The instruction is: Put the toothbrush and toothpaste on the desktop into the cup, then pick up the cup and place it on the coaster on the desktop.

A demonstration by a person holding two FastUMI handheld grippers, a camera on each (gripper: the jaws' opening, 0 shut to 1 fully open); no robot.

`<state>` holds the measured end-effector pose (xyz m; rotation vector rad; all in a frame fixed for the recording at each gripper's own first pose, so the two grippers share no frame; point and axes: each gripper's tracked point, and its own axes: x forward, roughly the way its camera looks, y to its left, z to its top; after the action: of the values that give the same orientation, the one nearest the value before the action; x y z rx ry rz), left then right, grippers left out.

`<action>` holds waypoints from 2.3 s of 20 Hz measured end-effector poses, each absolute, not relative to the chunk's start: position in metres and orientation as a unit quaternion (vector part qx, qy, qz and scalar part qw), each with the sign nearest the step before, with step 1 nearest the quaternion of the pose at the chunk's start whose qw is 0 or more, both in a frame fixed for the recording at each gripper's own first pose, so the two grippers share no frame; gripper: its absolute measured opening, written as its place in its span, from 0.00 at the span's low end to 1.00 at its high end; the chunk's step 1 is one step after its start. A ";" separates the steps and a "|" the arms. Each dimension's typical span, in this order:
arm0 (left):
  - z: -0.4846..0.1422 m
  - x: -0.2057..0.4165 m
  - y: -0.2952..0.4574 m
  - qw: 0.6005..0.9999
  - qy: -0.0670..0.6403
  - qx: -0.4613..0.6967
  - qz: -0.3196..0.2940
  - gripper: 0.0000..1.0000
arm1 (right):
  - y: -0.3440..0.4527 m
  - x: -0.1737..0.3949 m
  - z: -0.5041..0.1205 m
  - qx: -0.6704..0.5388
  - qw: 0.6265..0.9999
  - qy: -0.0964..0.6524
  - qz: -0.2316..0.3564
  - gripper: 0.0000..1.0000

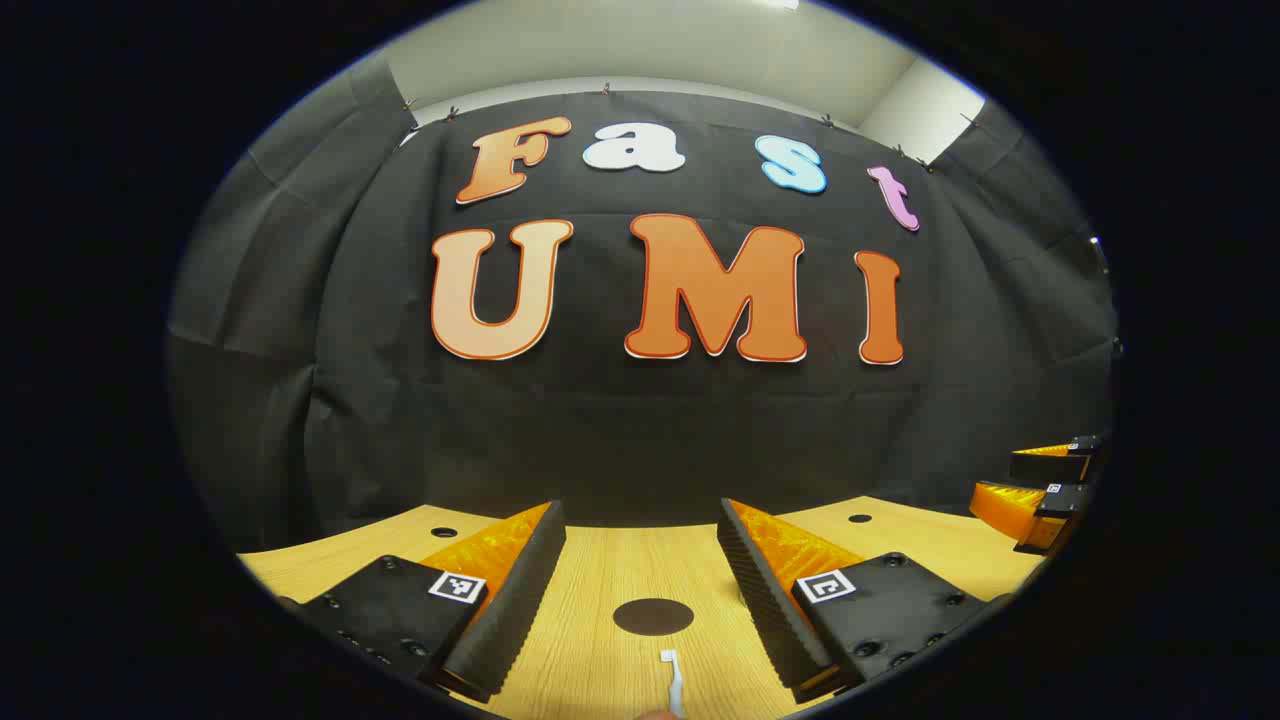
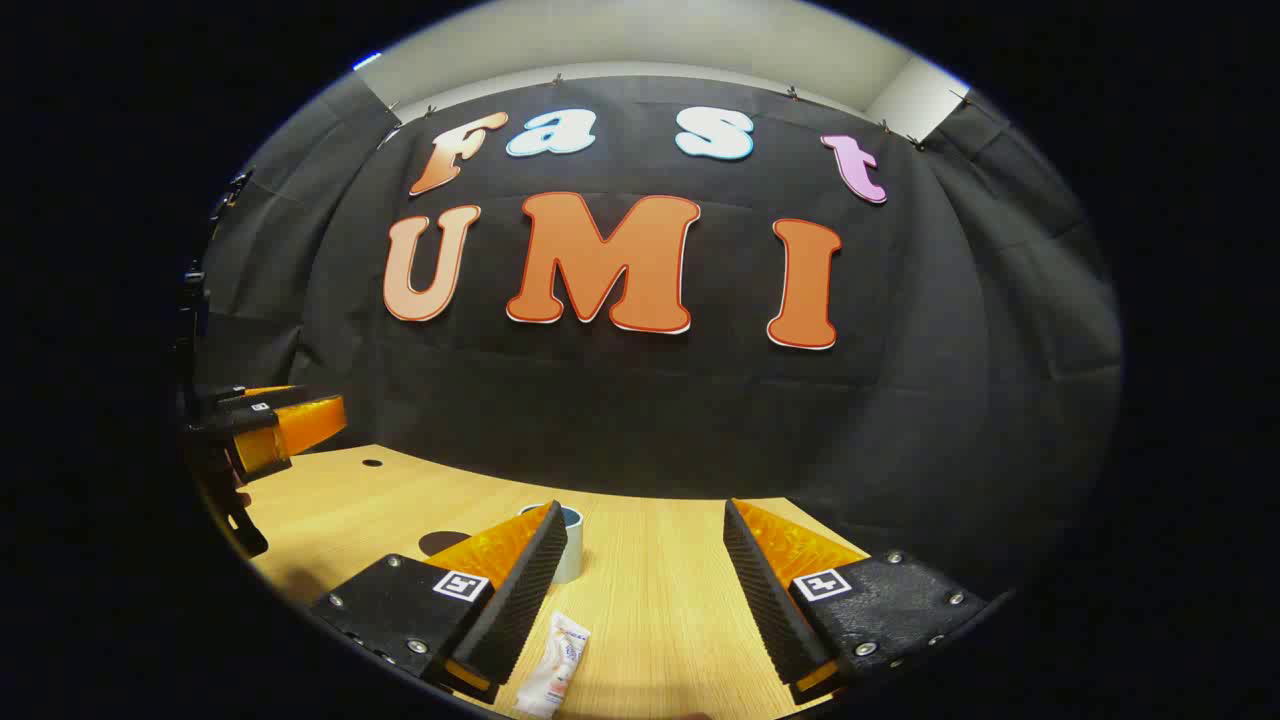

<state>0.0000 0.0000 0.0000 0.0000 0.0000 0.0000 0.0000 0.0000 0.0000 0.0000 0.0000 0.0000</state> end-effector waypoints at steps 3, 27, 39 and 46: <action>0.001 0.000 -0.001 1.000 -0.004 0.005 -0.003 0.97 | 0.004 -0.001 0.003 -0.007 1.000 -0.003 0.005 0.95; -0.044 -0.006 -0.021 0.995 0.090 0.014 -0.038 0.98 | 0.031 -0.001 -0.046 -0.001 0.993 0.108 0.036 0.94; -0.120 -0.012 -0.027 0.975 0.215 0.030 -0.052 0.98 | 0.046 -0.004 -0.112 0.009 0.971 0.233 0.051 0.92; -0.124 -0.012 -0.027 0.974 0.218 0.025 -0.051 0.98 | 0.046 -0.005 -0.111 0.013 0.970 0.235 0.051 0.92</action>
<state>-0.0119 -0.0267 -0.1239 0.0498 0.4392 -0.1033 -0.0051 0.0455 -0.1113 0.0261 0.4754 0.1035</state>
